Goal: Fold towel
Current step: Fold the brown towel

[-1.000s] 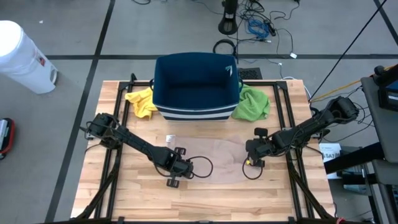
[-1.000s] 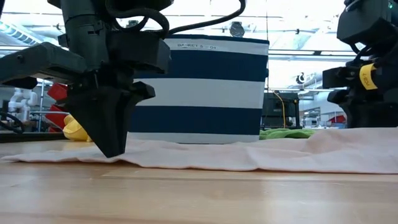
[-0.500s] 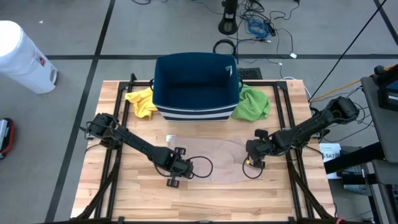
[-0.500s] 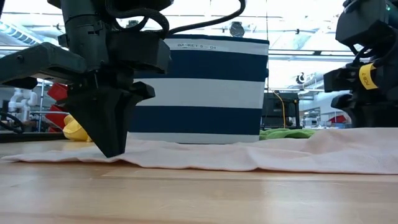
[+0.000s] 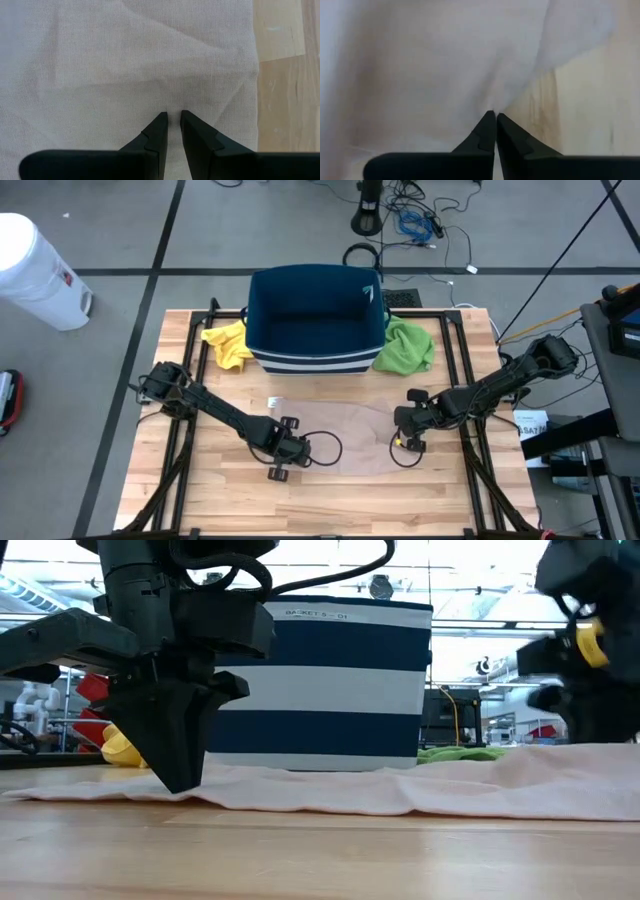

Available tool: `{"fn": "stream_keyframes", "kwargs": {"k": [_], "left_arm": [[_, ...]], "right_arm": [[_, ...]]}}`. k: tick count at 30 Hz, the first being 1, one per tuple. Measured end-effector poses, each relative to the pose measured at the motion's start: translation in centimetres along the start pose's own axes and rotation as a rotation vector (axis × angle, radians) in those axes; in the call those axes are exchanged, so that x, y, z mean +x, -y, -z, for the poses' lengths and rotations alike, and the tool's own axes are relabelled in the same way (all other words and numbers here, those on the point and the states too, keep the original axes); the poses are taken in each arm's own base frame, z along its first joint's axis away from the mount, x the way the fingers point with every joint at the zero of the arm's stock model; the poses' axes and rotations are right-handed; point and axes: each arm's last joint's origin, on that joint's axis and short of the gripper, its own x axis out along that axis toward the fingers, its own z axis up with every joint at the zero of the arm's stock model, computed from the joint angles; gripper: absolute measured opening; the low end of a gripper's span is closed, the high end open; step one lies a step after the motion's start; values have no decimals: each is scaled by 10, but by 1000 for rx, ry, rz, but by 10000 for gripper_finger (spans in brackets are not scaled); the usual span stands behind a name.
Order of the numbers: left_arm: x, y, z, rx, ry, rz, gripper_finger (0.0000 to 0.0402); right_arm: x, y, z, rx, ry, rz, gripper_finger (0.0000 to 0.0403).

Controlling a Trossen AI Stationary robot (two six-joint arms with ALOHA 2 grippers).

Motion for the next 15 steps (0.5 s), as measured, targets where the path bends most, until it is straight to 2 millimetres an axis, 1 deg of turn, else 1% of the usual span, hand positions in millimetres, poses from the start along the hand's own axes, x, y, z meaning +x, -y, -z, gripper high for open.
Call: {"fn": "stream_keyframes", "kwargs": {"k": [5,8,11,15], "left_arm": [[0,0,0,0,0,0,62],[0,0,0,0,1,0,62],[0,0,0,1,2,0,62],[0,0,-1,1,8,0,62]], "right_arm": [[-15,-4,-20,-62,94,60,1],[-21,-3,-30,-102,146,107,0],[-22,4,-37,-115,170,156,0],[-19,17,-43,-120,167,200,0]]}}
